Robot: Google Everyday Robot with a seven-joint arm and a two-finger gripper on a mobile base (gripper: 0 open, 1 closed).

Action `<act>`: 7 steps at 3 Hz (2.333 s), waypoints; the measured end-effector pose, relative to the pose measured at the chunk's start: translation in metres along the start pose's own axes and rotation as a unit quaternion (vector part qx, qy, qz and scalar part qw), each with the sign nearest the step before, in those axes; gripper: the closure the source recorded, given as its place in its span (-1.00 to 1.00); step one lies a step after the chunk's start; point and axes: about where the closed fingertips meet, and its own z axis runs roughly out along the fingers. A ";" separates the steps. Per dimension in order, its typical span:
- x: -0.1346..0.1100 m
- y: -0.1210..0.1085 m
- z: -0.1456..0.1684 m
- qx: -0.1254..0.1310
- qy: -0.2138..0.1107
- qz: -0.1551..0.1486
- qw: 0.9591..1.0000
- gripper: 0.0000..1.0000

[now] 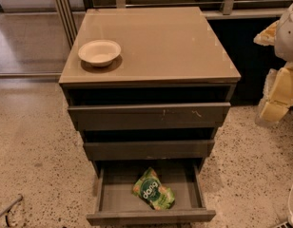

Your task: Pick green rice chip bag from bottom drawer and place on counter

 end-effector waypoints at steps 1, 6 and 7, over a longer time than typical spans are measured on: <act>0.001 -0.001 0.006 0.008 -0.001 -0.004 1.000 -1.00; 0.005 -0.004 0.205 -0.058 -0.050 -0.003 0.997 -1.00; 0.028 0.008 0.265 -0.066 -0.042 0.018 0.997 -1.00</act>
Offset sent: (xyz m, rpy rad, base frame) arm 0.0425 0.0018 -0.1038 0.1144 -0.0074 0.0508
